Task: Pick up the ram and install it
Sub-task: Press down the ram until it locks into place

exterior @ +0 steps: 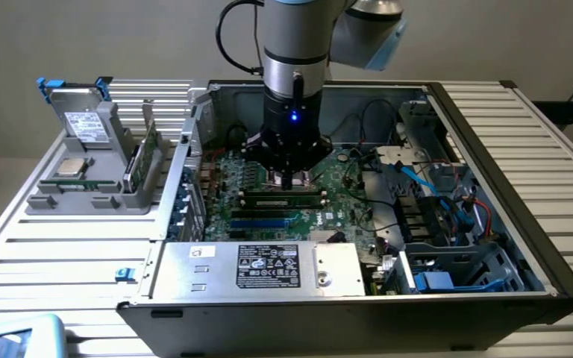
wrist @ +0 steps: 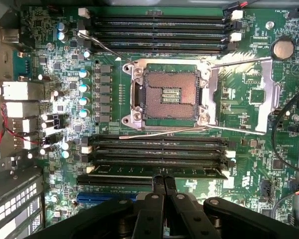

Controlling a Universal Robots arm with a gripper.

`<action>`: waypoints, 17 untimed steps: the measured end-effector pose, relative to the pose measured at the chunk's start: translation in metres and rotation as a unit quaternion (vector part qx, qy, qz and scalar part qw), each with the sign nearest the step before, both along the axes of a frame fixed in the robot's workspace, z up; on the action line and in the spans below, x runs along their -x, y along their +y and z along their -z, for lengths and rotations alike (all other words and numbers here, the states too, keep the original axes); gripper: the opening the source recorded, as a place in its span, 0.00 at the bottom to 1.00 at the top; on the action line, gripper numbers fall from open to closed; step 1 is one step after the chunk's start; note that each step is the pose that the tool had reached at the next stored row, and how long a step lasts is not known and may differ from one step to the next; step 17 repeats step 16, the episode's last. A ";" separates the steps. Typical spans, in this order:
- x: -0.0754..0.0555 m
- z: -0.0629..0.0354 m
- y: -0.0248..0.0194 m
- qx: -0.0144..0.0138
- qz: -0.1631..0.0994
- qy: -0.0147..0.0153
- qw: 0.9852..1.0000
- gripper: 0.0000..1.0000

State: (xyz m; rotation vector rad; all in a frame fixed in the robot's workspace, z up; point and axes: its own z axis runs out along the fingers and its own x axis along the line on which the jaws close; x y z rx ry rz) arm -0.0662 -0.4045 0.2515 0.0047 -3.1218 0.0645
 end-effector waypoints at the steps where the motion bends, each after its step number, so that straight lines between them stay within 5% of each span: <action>1: 0.000 0.0000 0.0000 0.000 0.001 -0.001 1.000 0.11; 5: 0.000 0.0001 0.0001 0.001 0.002 -0.004 1.000 0.11; 17: 0.000 0.0001 0.0001 0.002 0.003 -0.004 1.000 0.11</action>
